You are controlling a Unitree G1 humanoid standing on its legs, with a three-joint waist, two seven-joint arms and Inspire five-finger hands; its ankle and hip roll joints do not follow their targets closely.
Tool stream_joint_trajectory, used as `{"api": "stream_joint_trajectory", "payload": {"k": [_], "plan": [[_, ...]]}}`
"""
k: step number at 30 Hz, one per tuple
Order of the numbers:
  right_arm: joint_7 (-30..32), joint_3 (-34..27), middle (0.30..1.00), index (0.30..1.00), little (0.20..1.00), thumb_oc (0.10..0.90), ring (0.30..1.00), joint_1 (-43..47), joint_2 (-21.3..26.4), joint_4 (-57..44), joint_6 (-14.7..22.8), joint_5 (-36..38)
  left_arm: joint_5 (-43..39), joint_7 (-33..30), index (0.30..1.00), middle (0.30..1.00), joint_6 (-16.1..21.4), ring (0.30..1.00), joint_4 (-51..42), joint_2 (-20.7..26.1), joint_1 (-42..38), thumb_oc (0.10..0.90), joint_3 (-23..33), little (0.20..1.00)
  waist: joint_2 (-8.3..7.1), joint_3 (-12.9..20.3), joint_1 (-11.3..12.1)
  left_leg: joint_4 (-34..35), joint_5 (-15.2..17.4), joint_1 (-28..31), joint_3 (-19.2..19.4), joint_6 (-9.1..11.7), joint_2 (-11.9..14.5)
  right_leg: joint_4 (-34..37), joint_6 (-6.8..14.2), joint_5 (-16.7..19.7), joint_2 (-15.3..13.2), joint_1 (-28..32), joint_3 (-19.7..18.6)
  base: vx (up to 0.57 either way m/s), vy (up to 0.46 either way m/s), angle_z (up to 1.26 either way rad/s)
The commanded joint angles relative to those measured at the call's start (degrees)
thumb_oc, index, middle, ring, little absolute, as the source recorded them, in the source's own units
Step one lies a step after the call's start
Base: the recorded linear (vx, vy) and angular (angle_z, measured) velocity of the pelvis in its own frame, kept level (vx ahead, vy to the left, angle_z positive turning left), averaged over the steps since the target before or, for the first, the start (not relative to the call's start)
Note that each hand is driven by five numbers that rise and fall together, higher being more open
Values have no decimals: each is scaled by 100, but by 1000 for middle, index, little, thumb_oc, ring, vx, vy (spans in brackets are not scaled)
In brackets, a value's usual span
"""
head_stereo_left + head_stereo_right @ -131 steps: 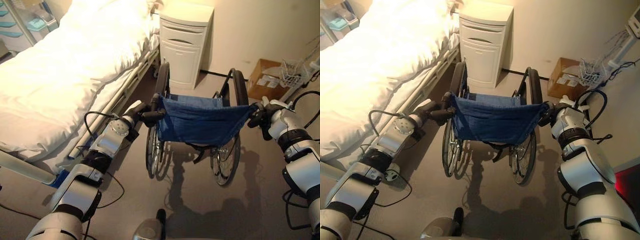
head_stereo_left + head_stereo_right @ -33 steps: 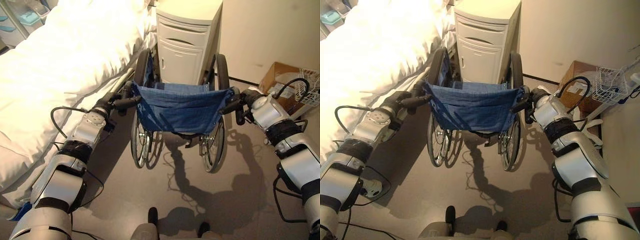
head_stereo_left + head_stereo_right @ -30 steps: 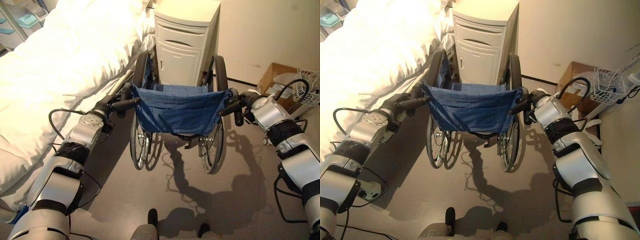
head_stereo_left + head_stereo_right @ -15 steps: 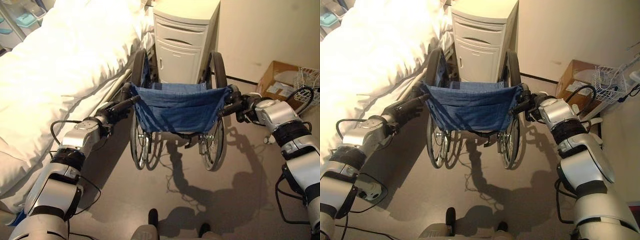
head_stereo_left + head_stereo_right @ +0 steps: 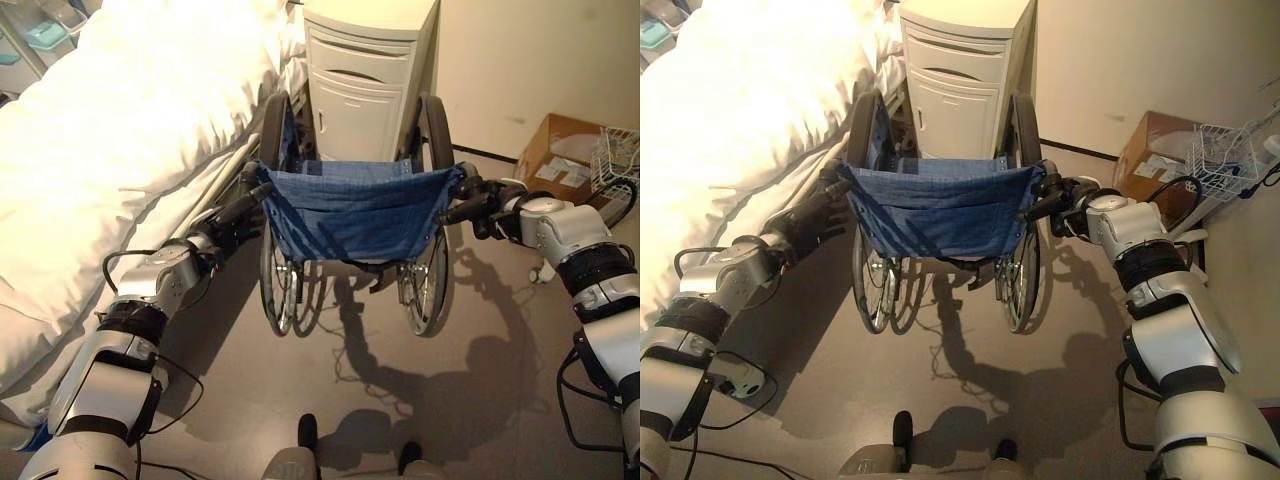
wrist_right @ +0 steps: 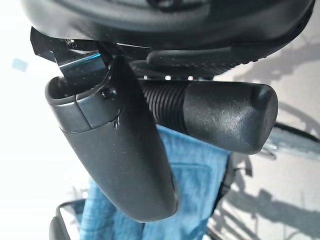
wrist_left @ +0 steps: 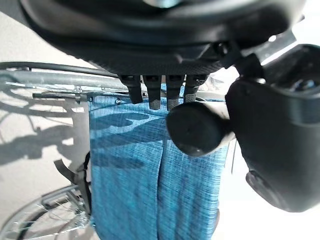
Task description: Push the wheelchair next to the bed
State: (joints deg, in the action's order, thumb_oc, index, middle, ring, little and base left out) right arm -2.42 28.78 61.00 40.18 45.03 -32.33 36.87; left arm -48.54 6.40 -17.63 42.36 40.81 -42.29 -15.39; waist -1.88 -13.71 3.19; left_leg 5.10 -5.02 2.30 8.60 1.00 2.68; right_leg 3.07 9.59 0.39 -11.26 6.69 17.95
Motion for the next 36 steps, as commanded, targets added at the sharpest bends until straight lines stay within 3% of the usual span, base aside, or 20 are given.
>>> {"api": "stream_joint_trajectory", "payload": {"k": [1, 2, 8, 14, 17, 20, 26, 30, 36], "plan": [[-265, -273, 900, 900, 900, 800, 900, 400, 260, -517, 1065, 614, -408, -182, 900, 900, 900, 900, 211, 519, -326, 800, 445, 900, -15, 350, 177, -10, 517, 547, 52, -119, -266, -499, -20, 408, 116, -277, -265, 0, 0, 0], [-284, -401, 900, 900, 900, 800, 900, 250, 336, -577, 1130, 883, -576, -99, 900, 900, 1103, 900, 206, 553, -227, 800, 581, 900, -20, 363, 159, -10, 524, 552, 63, -114, -253, -476, -31, 400, 126, -270, -277, 0, 0, 0], [-466, -1185, 900, 900, 900, 800, 900, -570, 474, -753, 1307, 1908, -705, -120, 900, 900, 1463, 900, 46, 426, 368, 800, 1072, 900, -39, 405, 104, -10, 563, 563, 76, -99, -218, -372, -88, 360, 177, -242, -311, 0, 0, 0], [-885, -1808, 900, 900, 900, 800, 900, -1127, 776, -798, 1231, 3223, -1343, 406, 900, 900, 1730, 900, 264, 412, 888, 800, 1451, 900, -78, 450, 0, -10, 599, 569, 137, -74, -204, -271, -108, 349, 231, -207, -384, 0, 0, 0], [-979, -2012, 900, 900, 900, 800, 900, -1306, 855, -843, 1126, 3537, -1664, 614, 900, 900, 1781, 900, 278, 351, 999, 800, 1603, 900, -102, 466, -44, -10, 609, 574, 173, -66, -198, -259, -107, 348, 241, -218, -407, 0, 0, 0], [-1369, -2498, 900, 900, 900, 800, 900, -1633, 971, -803, 867, 4603, -2161, 912, 900, 900, 1831, 900, 229, 119, 1398, 800, 1923, 900, -134, 480, -87, -10, 627, 598, 207, -49, -169, -233, -127, 342, 255, -219, -448, 8, -11, -3], [-1233, -3025, 900, 900, 900, 800, 900, -1954, 758, -1244, 892, 6655, -2099, 1341, 900, 900, 1921, 900, 350, -288, 2049, 800, 2173, 900, -168, 508, -86, -16, 651, 601, 247, -42, -157, -205, -124, 321, 262, -204, -445, -3, -13, -9], [-1239, -3431, 900, 900, 900, 800, 900, -2267, 590, -1211, 850, 7017, -2273, 1601, 900, 900, 1993, 900, 324, -650, 2419, 800, 2239, 900, -170, 537, -83, -24, 664, 611, 275, -42, -147, -206, -111, 320, 263, -202, -432, 0, -1, -1], [-1482, -3837, 900, 900, 900, 800, 900, -3021, 453, -623, 299, 5906, -1793, 1683, 900, 900, 2401, 900, 258, -1255, 2941, 800, 2197, 900, -210, 460, -80, -44, 666, 609, 328, -33, -117, -273, -101, 342, 250, -277, -433, -8, -9, -1]]}}
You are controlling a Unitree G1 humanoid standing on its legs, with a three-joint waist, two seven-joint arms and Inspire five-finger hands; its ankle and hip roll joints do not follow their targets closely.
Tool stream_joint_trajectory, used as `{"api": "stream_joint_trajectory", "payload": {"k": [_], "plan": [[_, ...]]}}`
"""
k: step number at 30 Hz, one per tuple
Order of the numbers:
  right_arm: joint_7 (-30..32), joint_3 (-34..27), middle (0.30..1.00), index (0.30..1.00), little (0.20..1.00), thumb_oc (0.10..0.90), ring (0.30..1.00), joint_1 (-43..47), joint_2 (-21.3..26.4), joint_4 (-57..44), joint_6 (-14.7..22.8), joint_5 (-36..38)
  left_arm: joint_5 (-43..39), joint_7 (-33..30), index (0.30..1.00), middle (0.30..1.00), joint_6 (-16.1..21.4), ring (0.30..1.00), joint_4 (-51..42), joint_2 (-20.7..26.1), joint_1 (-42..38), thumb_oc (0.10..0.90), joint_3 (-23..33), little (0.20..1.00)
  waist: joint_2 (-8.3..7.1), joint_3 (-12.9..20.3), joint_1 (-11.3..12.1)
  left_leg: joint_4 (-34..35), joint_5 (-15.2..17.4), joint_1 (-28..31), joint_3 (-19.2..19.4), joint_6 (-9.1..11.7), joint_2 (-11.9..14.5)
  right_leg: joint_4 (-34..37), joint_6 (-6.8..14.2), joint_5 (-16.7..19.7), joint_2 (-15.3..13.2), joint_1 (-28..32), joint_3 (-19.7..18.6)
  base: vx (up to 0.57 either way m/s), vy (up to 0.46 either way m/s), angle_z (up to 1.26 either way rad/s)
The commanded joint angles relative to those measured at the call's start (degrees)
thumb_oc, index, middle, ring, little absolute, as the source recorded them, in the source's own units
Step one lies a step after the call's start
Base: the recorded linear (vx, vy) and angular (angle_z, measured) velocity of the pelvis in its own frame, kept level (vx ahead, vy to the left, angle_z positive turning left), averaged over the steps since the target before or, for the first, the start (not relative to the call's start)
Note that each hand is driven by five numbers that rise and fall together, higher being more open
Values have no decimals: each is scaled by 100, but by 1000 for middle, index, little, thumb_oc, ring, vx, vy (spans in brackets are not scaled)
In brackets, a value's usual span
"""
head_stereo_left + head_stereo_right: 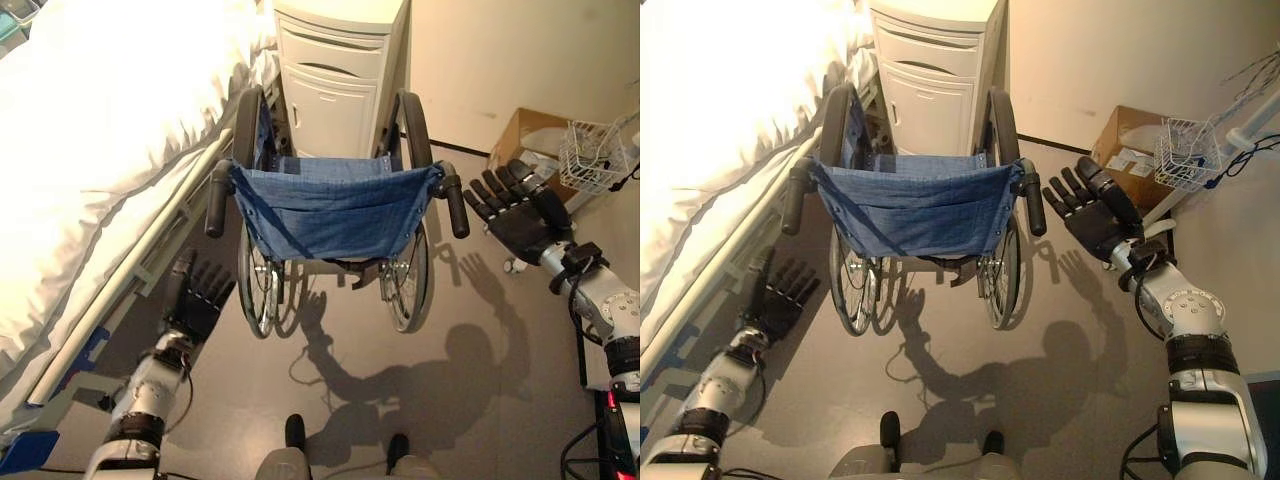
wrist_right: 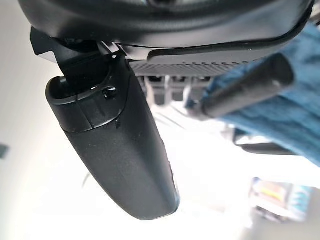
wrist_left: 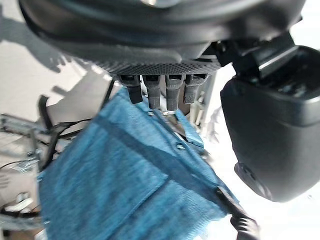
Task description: Push the wheelchair next to the bed
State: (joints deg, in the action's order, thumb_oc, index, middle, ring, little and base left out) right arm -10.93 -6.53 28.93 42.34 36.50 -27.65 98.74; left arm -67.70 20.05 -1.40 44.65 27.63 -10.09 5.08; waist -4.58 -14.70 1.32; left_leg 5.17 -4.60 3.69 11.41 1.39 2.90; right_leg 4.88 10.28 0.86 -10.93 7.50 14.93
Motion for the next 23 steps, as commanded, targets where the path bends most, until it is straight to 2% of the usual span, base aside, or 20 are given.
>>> {"api": "stream_joint_trajectory", "payload": {"k": [1, 2, 3, 4, 7, 8, 10, 13, 14, 16, 17, 20, 23], "plan": [[-697, -325, 900, 900, 900, 800, 900, 117, 228, 314, -217, -431, 161, 302, 900, 900, 809, 900, 33, 15, -255, 800, 137, 900, 55, 547, 109, -53, 623, 466, 47, -70, -138, -456, -167, 297, 215, -362, -127, -22, -38, -2], [-828, -373, 900, 900, 900, 800, 900, -36, 182, 517, -329, -733, 272, 215, 900, 900, 887, 900, 38, -102, -191, 800, 92, 900, 45, 520, 115, -58, 620, 465, 43, -69, -132, -464, -163, 310, 209, -376, -124, -25, -54, 0], [-864, -354, 900, 900, 900, 800, 900, -186, 31, 771, -355, -1506, 639, 5, 900, 900, 1009, 900, 92, -272, -144, 800, -47, 900, 36, 477, 125, -60, 610, 463, 42, -72, -123, -476, -156, 334, 205, -399, -120, -22, -47, -1], [-912, -370, 900, 900, 900, 800, 900, -195, 23, 789, -353, -1569, 662, -15, 900, 900, 1014, 900, 81, -282, -141, 800, -52, 900, 37, 481, 129, -59, 609, 464, 41, -72, -123, -476, -155, 334, 206, -399, -120, -24, -57, -1], [-1271, -247, 900, 900, 900, 800, 900, -579, -370, 1332, -166, -2650, 1003, -208, 900, 900, 1252, 900, 290, -628, -67, 800, -282, 900, 25, 401, 158, -54, 590, 450, -12, -94, -114, -471, -160, 380, 213, -426, -115, -12, -60, -2], [-1439, -155, 900, 900, 900, 800, 900, -701, -712, 1600, 85, -3013, 988, -230, 900, 900, 1374, 900, 443, -814, -43, 800, -330, 900, 35, 369, 180, -55, 578, 448, -29, -99, -106, -471, -164, 397, 213, -431, -105, 0, -67, 0], [-1469, -111, 900, 900, 900, 800, 900, -809, -1083, 1716, 372, -3312, 961, -184, 900, 900, 1416, 900, 584, -950, -13, 800, -338, 900, 44, 361, 198, -55, 572, 451, -51, -105, -107, -468, -172, 406, 214, -427, -102, 19, -45, -3], [-1348, 116, 900, 900, 900, 800, 900, -994, -1926, 1992, 1353, -3780, 817, -219, 900, 900, 1342, 900, 843, -1275, 37, 800, -389, 900, 85, 364, 248, -53, 573, 451, -114, -119, -127, -436, -207, 406, 209, -392, -103, 31, -23, -3], [-1302, 161, 900, 900, 900, 800, 900, -1080, -2220, 2126, 1654, -3977, 1118, -165, 900, 900, 1339, 900, 979, -1393, 76, 800, -415, 900, 107, 371, 267, -44, 578, 448, -151, -129, -140, -419, -214, 404, 211, -377, -122, 32, -11, 0], [-1314, 258, 900, 900, 900, 800, 900, -1334, -2579, 2187, 2035, -4027, 1123, -107, 900, 900, 1436, 900, 1107, -1614, 215, 800, -502, 900, 148, 390, 296, -20, 573, 445, -198, -129, -162, -368, -222, 430, 213, -346, -106, 49, 3, 1], [-1347, 315, 900, 900, 900, 800, 900, -1555, -2877, 2265, 2274, -4006, 1160, -70, 900, 900, 1371, 900, 1186, -1723, 365, 800, -526, 900, 187, 435, 308, -17, 567, 450, -239, -121, -177, -334, -226, 432, 225, -301, -135, 74, 27, 2], [-1483, 464, 900, 900, 900, 800, 900, -1841, -3361, 2412, 2561, -3937, 1340, -24, 900, 900, 1341, 900, 1438, -1925, 512, 800, -585, 900, 226, 514, 290, -17, 532, 445, -255, -106, -191, -304, -240, 450, 231, -262, -167, 65, 57, 4], [-1595, 734, 900, 900, 900, 800, 900, -2091, -3696, 2654, 2696, -4284, 1720, 12, 900, 900, 1360, 900, 1700, -2119, 635, 800, -786, 900, 277, 608, 219, -17, 499, 419, -247, -107, -223, -284, -248, 468, 251, -264, -226, 42, 83, 3]]}}
